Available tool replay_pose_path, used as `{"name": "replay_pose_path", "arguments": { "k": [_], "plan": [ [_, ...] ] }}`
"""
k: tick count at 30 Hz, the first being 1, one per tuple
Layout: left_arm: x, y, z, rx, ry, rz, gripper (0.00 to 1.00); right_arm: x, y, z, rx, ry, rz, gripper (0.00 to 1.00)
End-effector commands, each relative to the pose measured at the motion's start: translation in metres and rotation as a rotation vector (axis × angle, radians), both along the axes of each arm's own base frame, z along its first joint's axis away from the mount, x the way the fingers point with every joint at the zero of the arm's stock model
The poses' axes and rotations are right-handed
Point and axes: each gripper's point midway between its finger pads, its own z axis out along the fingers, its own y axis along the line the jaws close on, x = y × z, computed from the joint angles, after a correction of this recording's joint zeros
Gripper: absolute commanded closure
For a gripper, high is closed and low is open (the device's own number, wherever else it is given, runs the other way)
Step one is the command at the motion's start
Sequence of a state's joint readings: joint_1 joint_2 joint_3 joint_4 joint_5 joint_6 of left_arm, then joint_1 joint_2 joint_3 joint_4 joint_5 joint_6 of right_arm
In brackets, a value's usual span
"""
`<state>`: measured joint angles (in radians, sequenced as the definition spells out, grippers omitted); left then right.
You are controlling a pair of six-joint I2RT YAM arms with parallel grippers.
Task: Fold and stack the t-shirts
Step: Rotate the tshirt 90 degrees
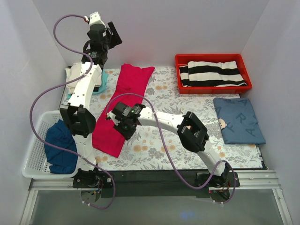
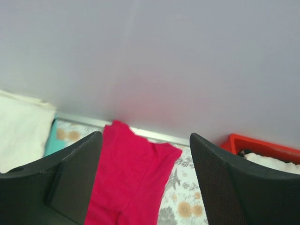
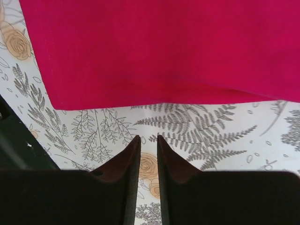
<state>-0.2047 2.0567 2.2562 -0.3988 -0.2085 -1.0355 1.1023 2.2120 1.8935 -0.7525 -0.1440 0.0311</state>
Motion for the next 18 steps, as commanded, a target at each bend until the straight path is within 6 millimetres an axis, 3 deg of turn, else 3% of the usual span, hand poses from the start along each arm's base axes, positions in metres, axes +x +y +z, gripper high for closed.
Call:
{"name": "replay_pose_path", "arguments": {
  "k": [1, 2, 4, 10, 14, 18],
  "plan": [
    [-0.034, 0.025, -0.039, 0.060, 0.177, 0.074, 0.26, -0.008, 0.008, 0.009, -0.005, -0.034, 0.046, 0.74],
    [-0.043, 0.029, -0.029, 0.059, 0.167, 0.083, 0.26, -0.010, 0.012, 0.009, -0.005, -0.053, 0.080, 0.74],
    [-0.053, 0.035, -0.038, 0.060, 0.208, 0.097, 0.26, -0.023, 0.020, 0.000, -0.014, -0.052, 0.116, 0.74],
    [-0.077, 0.061, -0.038, 0.044, 0.266, 0.148, 0.26, -0.038, 0.053, -0.005, 0.018, -0.100, 0.160, 0.74],
    [-0.088, 0.078, -0.033, 0.015, 0.274, 0.165, 0.26, -0.042, 0.063, -0.012, 0.040, -0.109, 0.173, 0.74],
    [-0.095, 0.094, -0.035, -0.007, 0.293, 0.185, 0.26, -0.044, 0.066, -0.031, 0.043, -0.092, 0.190, 0.74]
  ]
}}
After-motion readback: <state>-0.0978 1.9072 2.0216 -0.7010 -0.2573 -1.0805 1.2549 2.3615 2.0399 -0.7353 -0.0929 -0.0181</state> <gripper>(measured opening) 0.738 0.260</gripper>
